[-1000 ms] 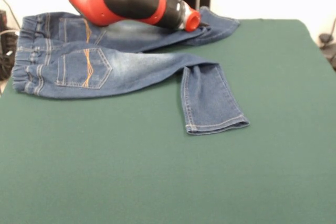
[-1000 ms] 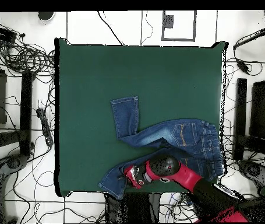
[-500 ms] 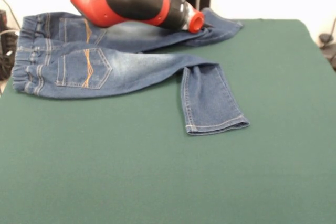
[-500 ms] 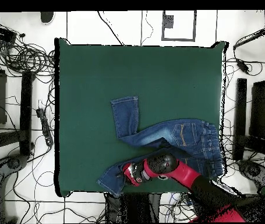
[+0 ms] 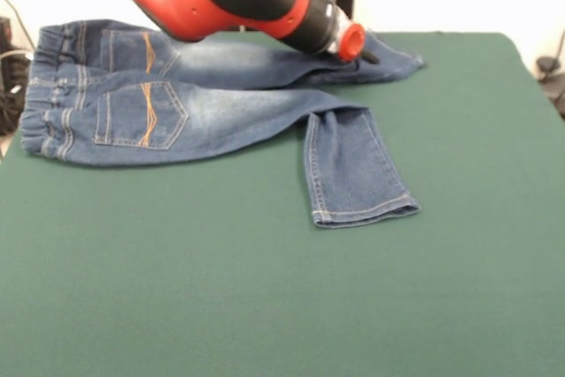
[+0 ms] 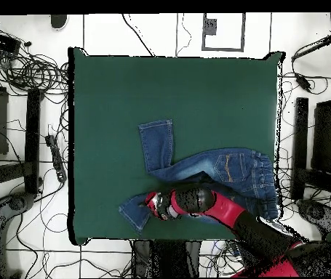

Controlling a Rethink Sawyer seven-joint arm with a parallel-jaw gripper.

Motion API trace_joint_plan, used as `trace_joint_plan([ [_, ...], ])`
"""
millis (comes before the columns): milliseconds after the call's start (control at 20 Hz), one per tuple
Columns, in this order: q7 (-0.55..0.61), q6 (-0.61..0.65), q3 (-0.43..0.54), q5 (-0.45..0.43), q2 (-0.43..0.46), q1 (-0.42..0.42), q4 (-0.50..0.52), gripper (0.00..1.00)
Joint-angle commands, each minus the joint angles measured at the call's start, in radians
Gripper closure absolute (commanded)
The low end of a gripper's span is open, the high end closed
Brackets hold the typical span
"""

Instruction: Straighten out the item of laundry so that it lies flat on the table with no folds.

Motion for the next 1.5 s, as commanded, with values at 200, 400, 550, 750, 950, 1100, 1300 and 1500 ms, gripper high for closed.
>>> trace_joint_plan([
  [200, 0.119, -0.22, 0.23, 0.178, -0.001, 0.025, 0.012, 0.0],
  [400, 0.121, -0.196, 0.257, 0.228, -0.011, 0.018, 0.05, 0.0],
  [550, 0.124, -0.167, 0.28, 0.261, -0.043, 0.024, 0.075, 0.0],
  [750, 0.119, -0.064, 0.355, 0.317, -0.121, 0.021, 0.123, 0.0],
  [950, 0.193, -0.045, 0.416, 0.401, -0.22, 0.008, 0.21, 0.0],
  [1100, 0.216, -0.043, 0.433, 0.44, -0.303, 0.003, 0.264, 0.0],
  [1300, 0.174, -0.005, 0.325, 0.41, -0.462, 0.064, 0.236, 0.0],
  [1500, 0.175, 0.038, 0.157, 0.341, -0.7, 0.124, 0.234, 0.0],
])
